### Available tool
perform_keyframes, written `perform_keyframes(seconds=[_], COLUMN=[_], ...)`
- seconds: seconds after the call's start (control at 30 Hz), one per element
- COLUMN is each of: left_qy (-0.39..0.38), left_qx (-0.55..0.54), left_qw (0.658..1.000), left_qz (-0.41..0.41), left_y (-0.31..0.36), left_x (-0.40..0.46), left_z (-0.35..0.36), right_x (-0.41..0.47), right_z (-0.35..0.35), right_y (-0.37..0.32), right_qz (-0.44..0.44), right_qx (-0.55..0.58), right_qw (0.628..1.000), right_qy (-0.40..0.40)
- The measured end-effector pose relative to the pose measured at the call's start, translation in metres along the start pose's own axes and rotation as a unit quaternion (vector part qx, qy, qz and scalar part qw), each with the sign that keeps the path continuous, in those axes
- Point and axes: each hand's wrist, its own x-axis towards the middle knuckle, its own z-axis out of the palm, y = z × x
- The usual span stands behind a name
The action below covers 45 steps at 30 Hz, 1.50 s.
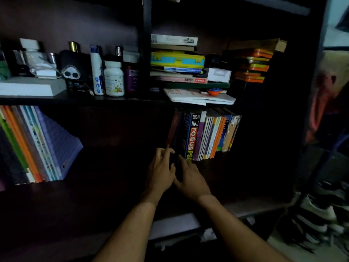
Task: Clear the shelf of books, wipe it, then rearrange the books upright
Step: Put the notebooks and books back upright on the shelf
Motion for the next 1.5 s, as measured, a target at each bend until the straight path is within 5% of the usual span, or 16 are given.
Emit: perform_keyframes(seconds=[0.1,0.23,0.37,0.67,0.77,0.87,0.97,1.03,1.23,1.4,1.5], left_qy=[-0.12,-0.249,-0.278,-0.393,-0.411,-0.465,-0.473,-0.445,-0.403,-0.386,-0.436], left_qx=[-0.088,-0.061,-0.133,-0.207,-0.218,-0.251,-0.217,-0.157,-0.013,-0.07,-0.275], left_qw=[0.989,0.965,0.95,0.891,0.879,0.846,0.85,0.874,0.906,0.917,0.852], left_qz=[-0.021,-0.049,-0.055,0.095,0.105,0.076,0.086,0.112,0.128,0.071,-0.094], left_y=[0.021,0.06,0.129,0.304,0.336,0.359,0.375,0.385,0.397,0.397,0.387], left_x=[-0.031,-0.081,-0.127,-0.184,-0.195,-0.204,-0.213,-0.216,-0.214,-0.214,-0.22], left_z=[-0.011,-0.017,-0.018,0.037,0.057,0.077,0.1,0.113,0.127,0.12,0.106], right_x=[-0.042,-0.112,-0.184,-0.36,-0.411,-0.449,-0.472,-0.474,-0.47,-0.475,-0.465], right_z=[-0.014,-0.035,-0.077,-0.221,-0.257,-0.279,-0.28,-0.27,-0.242,-0.257,-0.273], right_y=[-0.004,-0.002,0.007,0.089,0.118,0.166,0.209,0.22,0.217,0.187,0.16], right_qz=[0.03,0.062,0.091,0.179,0.214,0.346,0.472,0.47,0.426,0.428,0.382], right_qx=[0.056,0.103,0.116,0.002,-0.065,-0.079,0.059,0.158,0.171,0.097,0.103], right_qw=[0.998,0.993,0.989,0.972,0.945,0.89,0.844,0.829,0.832,0.852,0.862], right_qy=[0.012,0.008,0.006,0.152,0.24,0.286,0.246,0.257,0.311,0.287,0.316])
